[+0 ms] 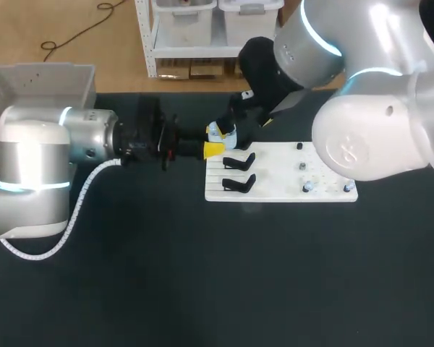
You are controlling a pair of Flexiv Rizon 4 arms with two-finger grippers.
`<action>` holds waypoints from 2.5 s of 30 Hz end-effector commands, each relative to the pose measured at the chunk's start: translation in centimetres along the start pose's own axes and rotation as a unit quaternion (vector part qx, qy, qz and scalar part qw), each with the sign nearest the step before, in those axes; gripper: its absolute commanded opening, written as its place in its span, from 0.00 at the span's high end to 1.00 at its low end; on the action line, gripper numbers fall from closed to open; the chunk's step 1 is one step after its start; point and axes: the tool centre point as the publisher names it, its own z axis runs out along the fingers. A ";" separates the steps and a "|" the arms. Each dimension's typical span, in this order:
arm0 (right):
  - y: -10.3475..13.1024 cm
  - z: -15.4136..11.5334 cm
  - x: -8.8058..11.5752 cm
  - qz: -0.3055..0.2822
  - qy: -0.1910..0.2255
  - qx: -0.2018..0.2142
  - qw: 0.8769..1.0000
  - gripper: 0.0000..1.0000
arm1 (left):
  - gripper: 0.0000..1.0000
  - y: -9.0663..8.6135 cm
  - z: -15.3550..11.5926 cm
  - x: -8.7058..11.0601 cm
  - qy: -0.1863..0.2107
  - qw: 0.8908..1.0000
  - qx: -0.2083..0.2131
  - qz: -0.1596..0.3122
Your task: Pick up each earbud case from the left stands, insert the matching earbuds, close the lid, and place the case in the box.
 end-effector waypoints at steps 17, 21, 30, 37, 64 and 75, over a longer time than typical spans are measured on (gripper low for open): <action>-2.7 -7.1 1.2 -0.056 -0.055 0.062 0.995 0.00 | 1.00 -0.3 -0.1 -0.6 -0.020 0.999 -0.002 0.050; -4.5 -8.1 2.7 -0.052 -0.035 0.077 0.995 0.00 | 1.00 -0.5 -0.1 -0.7 -0.017 0.998 0.000 0.062; -8.3 -7.9 6.7 -0.049 0.035 0.119 0.991 0.00 | 1.00 -0.6 0.3 -0.5 -0.003 0.998 0.014 0.058; -10.4 -6.5 10.1 -0.050 0.094 0.148 0.983 0.00 | 1.00 -0.6 0.4 -0.3 0.002 0.999 0.016 0.047; -13.5 -3.8 17.5 -0.036 0.202 0.173 0.963 0.46 | 1.00 -0.7 0.5 -0.2 0.005 0.999 0.015 0.039; -14.2 -1.6 18.3 -0.037 0.220 0.178 0.958 0.45 | 1.00 -0.7 0.5 -0.2 0.005 0.999 0.015 0.039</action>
